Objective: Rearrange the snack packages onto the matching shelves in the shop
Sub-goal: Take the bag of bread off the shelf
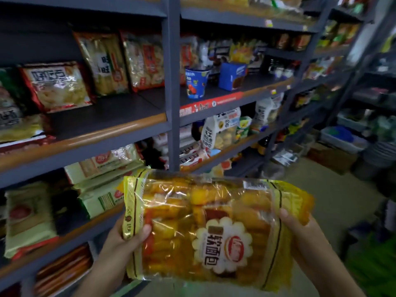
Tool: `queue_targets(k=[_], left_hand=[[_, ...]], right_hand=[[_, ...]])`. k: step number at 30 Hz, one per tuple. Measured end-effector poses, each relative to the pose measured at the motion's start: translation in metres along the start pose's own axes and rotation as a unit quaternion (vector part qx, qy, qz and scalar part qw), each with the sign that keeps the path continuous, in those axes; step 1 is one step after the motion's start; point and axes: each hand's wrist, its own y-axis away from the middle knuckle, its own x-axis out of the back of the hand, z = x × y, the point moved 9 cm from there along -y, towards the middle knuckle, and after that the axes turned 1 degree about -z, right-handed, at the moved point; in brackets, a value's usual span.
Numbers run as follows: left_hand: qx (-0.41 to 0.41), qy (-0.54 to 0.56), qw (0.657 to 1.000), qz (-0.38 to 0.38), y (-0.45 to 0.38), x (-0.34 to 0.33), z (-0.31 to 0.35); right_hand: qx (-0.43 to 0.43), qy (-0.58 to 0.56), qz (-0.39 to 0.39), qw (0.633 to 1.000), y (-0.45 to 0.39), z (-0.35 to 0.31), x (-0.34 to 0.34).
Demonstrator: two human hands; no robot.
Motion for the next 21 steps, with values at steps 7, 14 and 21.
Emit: queue_targets(k=[7,14,21], left_hand=[[-0.035,0.061,0.990,0.119,0.020,0.022,0.026],[-0.099,0.034,0.965,0.241,0.064,0.078,0.074],[-0.158,-0.001,0.928,0.337,0.133,0.144,0.158]], right_hand=[[-0.025,0.082,-0.113,0.990,-0.048,0.010,-0.025],[-0.017,0.127,-0.203,0.971,-0.057,0.019,-0.120],[0.085,0.142,-0.277,0.947,-0.040,-0.046,-0.248]])
